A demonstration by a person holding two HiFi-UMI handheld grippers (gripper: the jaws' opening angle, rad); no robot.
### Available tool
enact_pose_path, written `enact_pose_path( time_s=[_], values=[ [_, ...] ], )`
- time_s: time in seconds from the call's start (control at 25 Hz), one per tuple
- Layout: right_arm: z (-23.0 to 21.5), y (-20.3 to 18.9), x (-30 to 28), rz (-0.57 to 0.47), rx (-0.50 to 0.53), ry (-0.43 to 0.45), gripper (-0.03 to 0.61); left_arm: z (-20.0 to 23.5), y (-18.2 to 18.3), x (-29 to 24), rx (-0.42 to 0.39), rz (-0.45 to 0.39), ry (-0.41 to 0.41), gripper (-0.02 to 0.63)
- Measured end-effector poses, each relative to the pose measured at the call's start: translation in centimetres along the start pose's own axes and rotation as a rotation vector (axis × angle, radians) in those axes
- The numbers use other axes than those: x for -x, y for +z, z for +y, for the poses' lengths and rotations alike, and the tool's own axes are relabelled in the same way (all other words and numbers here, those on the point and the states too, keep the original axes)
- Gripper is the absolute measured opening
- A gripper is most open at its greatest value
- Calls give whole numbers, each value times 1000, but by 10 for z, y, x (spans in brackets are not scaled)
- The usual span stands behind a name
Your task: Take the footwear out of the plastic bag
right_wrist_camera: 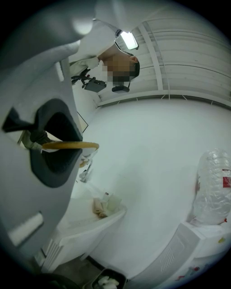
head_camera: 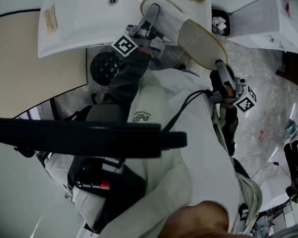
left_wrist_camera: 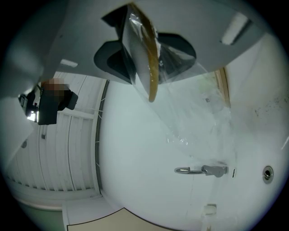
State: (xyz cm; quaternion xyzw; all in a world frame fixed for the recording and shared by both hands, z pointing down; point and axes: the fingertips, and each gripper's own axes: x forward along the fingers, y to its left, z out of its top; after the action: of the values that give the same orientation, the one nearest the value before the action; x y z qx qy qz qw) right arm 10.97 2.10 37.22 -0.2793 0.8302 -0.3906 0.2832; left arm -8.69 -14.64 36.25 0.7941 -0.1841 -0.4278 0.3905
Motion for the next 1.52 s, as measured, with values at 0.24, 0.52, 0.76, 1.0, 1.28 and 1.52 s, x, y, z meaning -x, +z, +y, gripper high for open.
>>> enact_pose_path(
  time_s=[0.24,0.52,0.76,1.0,1.28,1.52],
  values=[
    [-1,0,2,4,-2,-2,47,7,11,7,-11,-31,26,95],
    [2,6,7,-18,-4,5,46,10,35,18,-65,-65,48,52],
    [-2,17,24,-62,8,-18,46,20,47,26,-95,-62,65,40],
    [-3,28,35,-111,15,-29,46,33,45,31,-75,-19,80,12],
    [1,39,51,-155,25,-42,46,57,34,34,-20,59,110,3],
    [4,59,72,-208,75,-68,46,70,30,36,0,106,134,0]
  ],
)
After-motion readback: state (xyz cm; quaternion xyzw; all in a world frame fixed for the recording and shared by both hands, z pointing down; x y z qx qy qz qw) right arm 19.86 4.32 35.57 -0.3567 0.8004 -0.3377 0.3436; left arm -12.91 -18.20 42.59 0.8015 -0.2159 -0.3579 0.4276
